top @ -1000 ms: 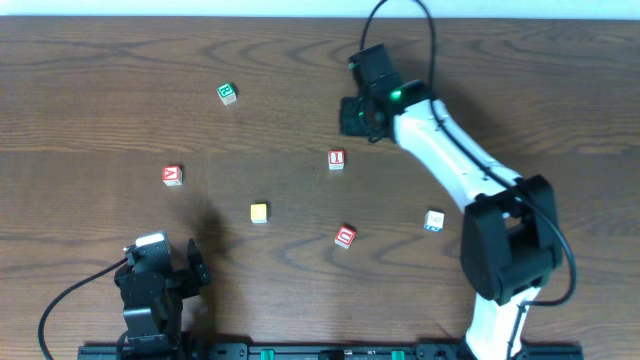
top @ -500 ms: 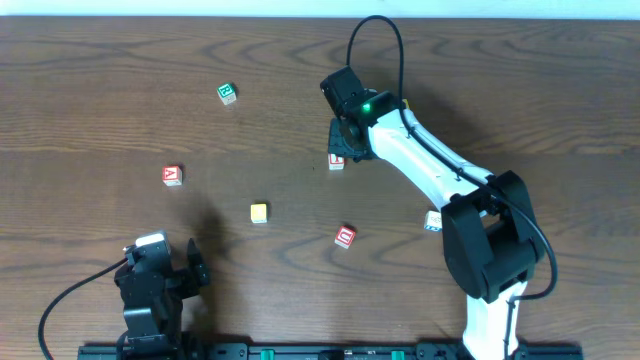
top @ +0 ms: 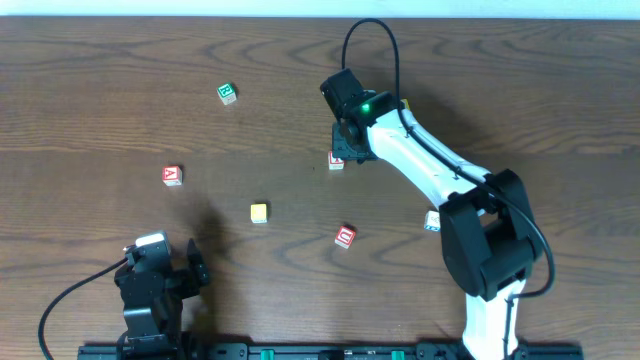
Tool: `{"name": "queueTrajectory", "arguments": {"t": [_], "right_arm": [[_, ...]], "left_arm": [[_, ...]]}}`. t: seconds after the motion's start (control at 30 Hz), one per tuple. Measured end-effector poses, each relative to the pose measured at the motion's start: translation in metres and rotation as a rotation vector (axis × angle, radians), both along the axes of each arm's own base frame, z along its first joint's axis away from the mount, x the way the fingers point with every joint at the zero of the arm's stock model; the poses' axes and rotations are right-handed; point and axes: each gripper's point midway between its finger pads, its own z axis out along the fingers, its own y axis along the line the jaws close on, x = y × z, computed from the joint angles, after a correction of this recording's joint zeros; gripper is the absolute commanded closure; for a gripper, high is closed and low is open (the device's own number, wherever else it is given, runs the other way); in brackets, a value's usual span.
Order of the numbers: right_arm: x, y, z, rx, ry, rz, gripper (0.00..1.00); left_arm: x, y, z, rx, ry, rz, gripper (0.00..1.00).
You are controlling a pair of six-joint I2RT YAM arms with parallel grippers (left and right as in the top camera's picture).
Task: Spell out Ai2
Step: 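Carry the '2' block beside the right side of the 'I' block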
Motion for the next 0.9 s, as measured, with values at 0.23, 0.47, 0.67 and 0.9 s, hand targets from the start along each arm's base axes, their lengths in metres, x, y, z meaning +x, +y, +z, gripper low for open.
{"name": "queueTrajectory", "arguments": {"t": [0.23,0.47,0.67,0.9], "right_arm": [[0.0,0.0,-0.014,-0.005,0.027,0.017,0.99],[0.0,0.0,-0.015,0.018,0.037,0.015,0.99],[-0.002,0.004,-0.015,0.039,0.049,0.021,0.98],[-0.002,0.006,-0.015,0.048,0.054,0.023,0.92]], "left_arm": [[0.0,0.0,0.0,0.0,0.0,0.0,0.05],[0.0,0.0,0.0,0.0,0.0,0.0,0.05],[0.0,0.0,0.0,0.0,0.0,0.0,0.05],[0.0,0.0,0.0,0.0,0.0,0.0,0.05]]}}
